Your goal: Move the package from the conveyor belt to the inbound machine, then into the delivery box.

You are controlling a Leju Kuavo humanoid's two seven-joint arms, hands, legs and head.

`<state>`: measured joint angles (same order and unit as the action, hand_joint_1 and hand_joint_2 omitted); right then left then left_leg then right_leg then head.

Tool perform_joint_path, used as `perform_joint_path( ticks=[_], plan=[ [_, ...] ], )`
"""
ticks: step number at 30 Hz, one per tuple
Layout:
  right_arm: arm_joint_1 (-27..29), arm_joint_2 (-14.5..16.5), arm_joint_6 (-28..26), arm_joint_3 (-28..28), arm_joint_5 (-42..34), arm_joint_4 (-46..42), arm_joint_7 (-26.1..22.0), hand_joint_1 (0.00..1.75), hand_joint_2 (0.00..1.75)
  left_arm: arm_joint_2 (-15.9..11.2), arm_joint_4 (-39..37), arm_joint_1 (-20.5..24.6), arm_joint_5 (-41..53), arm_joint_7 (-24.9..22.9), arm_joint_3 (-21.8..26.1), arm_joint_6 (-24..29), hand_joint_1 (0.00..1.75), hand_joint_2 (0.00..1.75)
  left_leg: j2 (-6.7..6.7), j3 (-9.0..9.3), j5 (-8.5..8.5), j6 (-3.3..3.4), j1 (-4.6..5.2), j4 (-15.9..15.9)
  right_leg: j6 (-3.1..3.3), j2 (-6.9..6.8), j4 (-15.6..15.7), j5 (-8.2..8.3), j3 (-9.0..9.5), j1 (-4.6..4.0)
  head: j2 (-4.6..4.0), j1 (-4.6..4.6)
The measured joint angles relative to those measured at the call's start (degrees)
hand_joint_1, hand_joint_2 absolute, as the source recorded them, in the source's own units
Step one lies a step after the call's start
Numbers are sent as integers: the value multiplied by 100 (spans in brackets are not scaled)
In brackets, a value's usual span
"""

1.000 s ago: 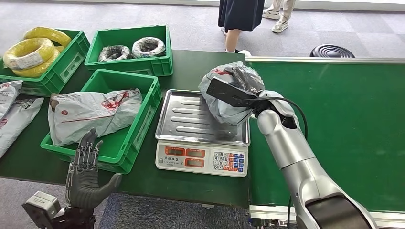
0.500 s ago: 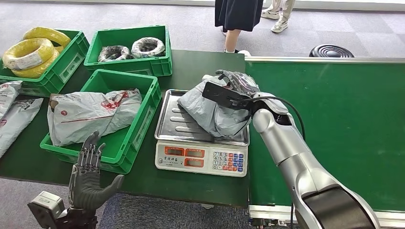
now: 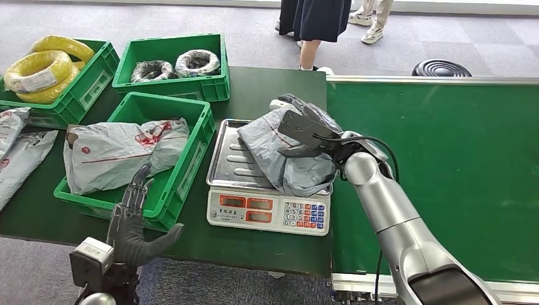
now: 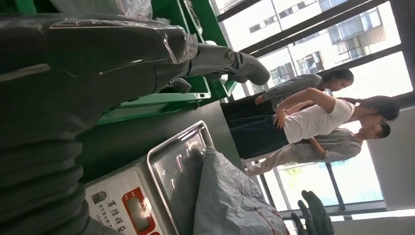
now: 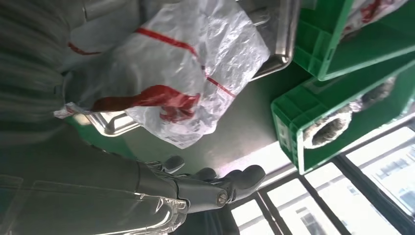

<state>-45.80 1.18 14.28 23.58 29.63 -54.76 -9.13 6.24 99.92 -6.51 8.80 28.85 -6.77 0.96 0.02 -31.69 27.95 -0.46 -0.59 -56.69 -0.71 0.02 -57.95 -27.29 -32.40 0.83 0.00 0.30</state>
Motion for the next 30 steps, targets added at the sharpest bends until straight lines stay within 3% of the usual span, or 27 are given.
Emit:
perform_joint_path(
  ticks=[8,14,19,22,26,30],
  plan=[
    [966,-478,-450,-432,-577,-1319,-734,0,175,-61,-151,776,850,-530,-414,264,0,175,-10,3,0,1,0,-5,-1,-6,2,0,3,1,0,1],
    [2226,-712,-1209,-1329,-1430,-2352,-1695,0,175,-101,-687,1512,1419,-1117,-883,442,0,175,-33,-1,2,2,0,-7,-2,-25,5,-1,3,2,0,1],
    [3935,-689,-1910,-2325,-1986,-3502,-2572,0,175,30,-1539,2248,1905,-1657,-1374,347,0,175,-69,-13,5,5,1,-9,-8,-61,9,-9,9,3,0,1],
    [4868,-588,-2102,-2792,-2082,-4151,-2808,0,175,180,-2180,2689,2004,-1791,-1643,262,0,175,-56,-22,9,4,1,-7,-8,-53,9,-9,0,3,0,-3],
    [5479,-430,-2100,-3152,-2254,-4651,-2847,0,175,438,-2944,3193,1993,-1842,-1903,183,0,175,-36,-21,10,4,1,-7,-7,-34,9,-7,-4,4,0,-1],
    [5734,-300,-2159,-3222,-2138,-4850,-2859,0,175,716,-3564,3555,1929,-1853,-2112,155,0,175,-32,-18,8,4,1,-8,-7,-28,8,-3,-3,4,0,-2]
  ],
)
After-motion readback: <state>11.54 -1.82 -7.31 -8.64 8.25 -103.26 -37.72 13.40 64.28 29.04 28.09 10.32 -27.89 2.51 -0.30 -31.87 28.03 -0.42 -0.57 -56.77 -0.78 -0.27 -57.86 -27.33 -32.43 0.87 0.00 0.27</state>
